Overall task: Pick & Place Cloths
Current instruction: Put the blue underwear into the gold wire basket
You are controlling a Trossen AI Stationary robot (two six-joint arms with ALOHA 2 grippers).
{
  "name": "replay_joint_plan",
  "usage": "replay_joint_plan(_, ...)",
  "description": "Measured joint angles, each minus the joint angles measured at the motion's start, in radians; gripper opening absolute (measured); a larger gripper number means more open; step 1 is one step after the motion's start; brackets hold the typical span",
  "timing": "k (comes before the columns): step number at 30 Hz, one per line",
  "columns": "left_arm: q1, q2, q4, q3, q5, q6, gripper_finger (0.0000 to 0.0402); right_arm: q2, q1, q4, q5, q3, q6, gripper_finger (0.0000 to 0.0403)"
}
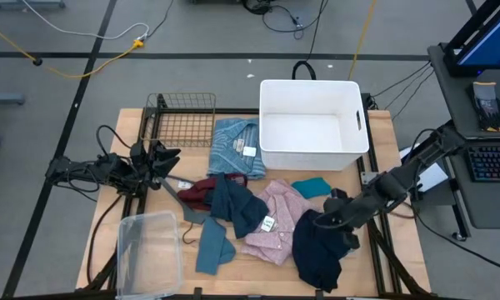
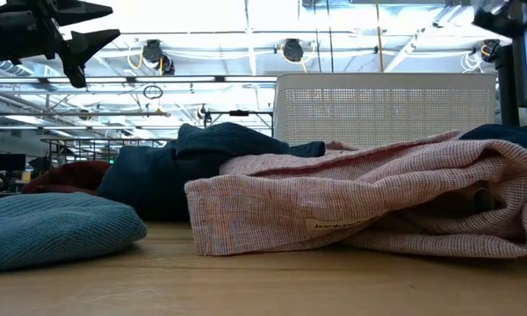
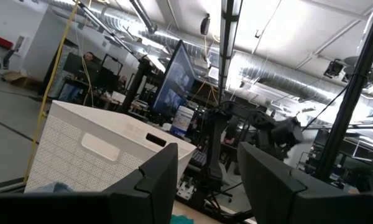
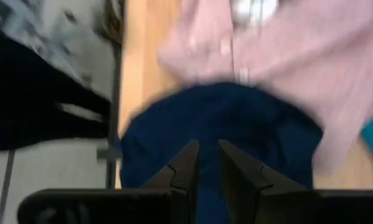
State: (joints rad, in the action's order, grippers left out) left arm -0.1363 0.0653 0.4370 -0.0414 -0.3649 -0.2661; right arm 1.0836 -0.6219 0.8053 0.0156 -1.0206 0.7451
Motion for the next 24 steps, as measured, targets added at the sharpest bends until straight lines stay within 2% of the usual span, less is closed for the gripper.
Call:
replay_joint_plan(5,0.000,0.000,0.000,0.000,0.000,0.000,0.0170,0.058,-0.010,0.078,-0.049,0.000,0.085,0.0078)
replay_joint_plan(17,0.000,0.000,0.000,0.000,0.000,0.000,0.0170,0.125,-0.008,0.075,-0.069,0.000,0.044,0.0209)
replay_joint_plan(24,0.000,0.000,-0.013,0.000,0.000,0.000,0.0170,0.196,-0.008,0.074,0.012,0.034,-0.004,0.0232)
